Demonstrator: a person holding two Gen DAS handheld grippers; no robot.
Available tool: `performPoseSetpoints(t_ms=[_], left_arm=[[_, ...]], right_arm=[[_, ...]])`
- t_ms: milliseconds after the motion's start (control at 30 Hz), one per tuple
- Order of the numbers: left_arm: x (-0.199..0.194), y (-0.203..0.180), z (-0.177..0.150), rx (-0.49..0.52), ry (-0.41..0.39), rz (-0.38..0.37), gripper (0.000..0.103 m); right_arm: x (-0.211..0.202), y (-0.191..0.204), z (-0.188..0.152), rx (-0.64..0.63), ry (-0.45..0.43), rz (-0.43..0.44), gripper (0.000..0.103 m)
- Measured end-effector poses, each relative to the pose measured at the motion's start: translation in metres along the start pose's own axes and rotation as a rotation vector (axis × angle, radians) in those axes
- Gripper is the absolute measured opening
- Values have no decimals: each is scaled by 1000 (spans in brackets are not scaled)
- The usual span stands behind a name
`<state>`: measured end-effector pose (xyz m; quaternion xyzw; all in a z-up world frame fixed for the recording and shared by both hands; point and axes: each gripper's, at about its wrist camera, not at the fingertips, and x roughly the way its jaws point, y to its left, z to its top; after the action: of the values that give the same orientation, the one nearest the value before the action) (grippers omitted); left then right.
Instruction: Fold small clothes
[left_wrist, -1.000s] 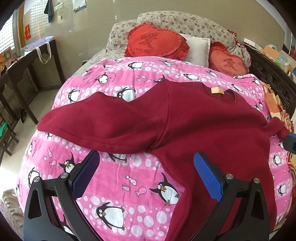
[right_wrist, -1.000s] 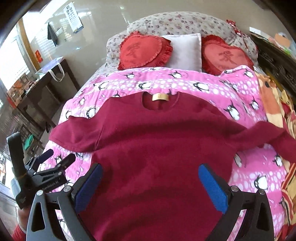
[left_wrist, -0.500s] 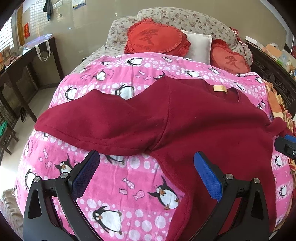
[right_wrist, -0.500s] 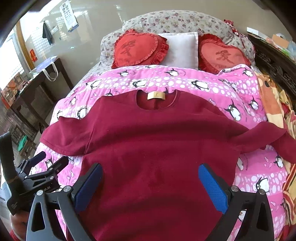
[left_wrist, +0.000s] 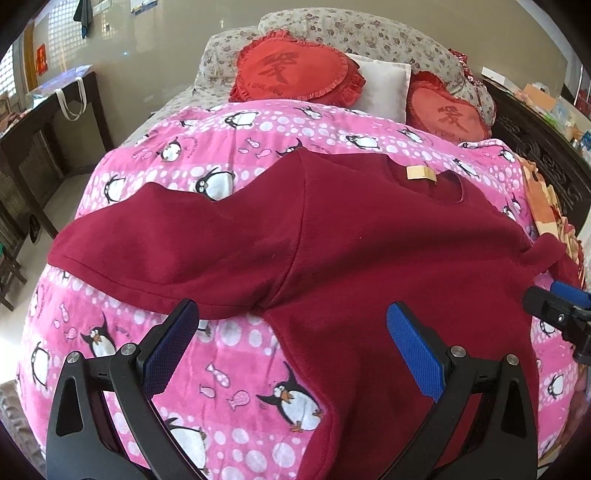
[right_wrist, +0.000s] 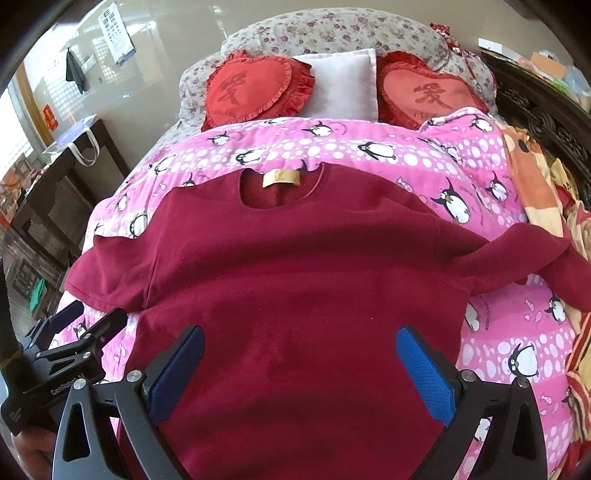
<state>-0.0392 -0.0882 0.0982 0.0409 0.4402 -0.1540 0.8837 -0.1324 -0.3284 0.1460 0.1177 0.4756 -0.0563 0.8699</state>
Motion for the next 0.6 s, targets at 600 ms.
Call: performPoseSetpoints(t_ms=[600], left_arm=[[12, -15, 10, 21, 6, 6, 102]], right_arm=[[15, -11, 5, 30, 21, 9, 103]])
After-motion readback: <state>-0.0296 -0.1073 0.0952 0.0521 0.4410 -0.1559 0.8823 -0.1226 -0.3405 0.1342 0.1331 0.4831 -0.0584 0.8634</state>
